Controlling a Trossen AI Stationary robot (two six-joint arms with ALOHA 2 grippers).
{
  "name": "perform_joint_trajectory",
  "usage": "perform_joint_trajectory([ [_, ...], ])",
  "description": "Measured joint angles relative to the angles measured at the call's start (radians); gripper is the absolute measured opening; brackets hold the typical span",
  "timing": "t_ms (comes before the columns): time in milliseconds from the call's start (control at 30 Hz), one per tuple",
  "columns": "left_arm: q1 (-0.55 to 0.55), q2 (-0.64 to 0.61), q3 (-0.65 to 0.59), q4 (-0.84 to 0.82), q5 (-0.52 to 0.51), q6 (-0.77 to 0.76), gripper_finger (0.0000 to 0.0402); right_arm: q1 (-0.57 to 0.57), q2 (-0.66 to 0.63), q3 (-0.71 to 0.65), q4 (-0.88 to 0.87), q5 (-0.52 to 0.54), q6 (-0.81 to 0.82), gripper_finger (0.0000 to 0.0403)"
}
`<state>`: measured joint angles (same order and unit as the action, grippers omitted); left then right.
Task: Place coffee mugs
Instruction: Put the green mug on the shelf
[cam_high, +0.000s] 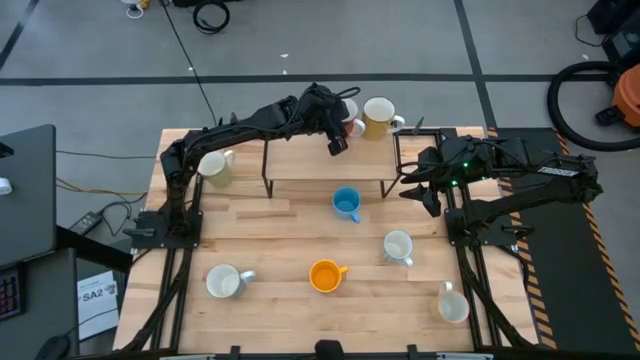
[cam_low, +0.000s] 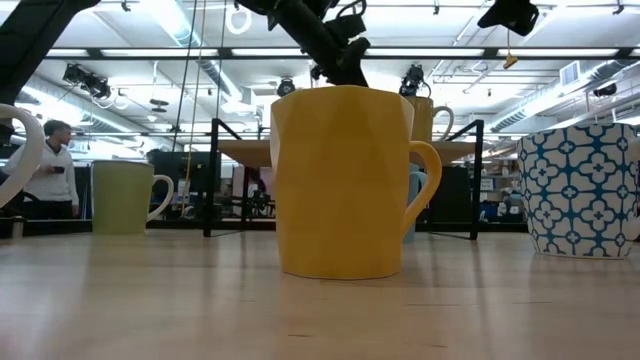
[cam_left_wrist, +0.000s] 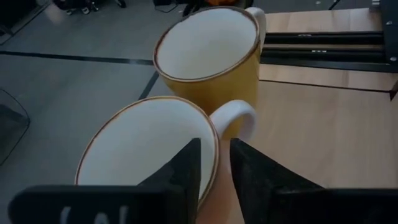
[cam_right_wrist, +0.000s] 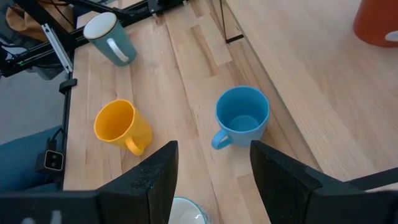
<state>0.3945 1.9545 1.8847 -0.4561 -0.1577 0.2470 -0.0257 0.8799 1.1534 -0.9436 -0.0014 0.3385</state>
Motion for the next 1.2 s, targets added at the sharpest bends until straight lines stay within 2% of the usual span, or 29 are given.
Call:
perform_joint_trajectory([
  [300, -0.030, 0.000, 0.000, -0.001, 0.000, 0.019, 0.0183, 0.000, 0.000, 0.000, 0.000, 0.000, 0.000, 0.0205],
  [433, -0.052, -0.004, 0.000, 0.000, 0.000, 0.055, 0.0203, 0.000, 0.000, 0.000, 0.000, 0.000, 0.000, 0.0205],
  [700, -0.101, -0.035, 0.000, -0.007, -0.006, 0.053, 0.0208, 0.000, 0.000, 0.000, 0.000, 0.000, 0.000, 0.0205],
  [867, -0.151, -0.095, 0.001, -0.041, -0.007, 0.014, 0.0208, 0.000, 0.000, 0.000, 0.000, 0.000, 0.000, 0.0205],
  [1200, -0.257, -0.286, 0.002, -0.317, -0.006, -0.135, 0.0208, 0.000, 0.000, 0.000, 0.000, 0.000, 0.000, 0.0205],
])
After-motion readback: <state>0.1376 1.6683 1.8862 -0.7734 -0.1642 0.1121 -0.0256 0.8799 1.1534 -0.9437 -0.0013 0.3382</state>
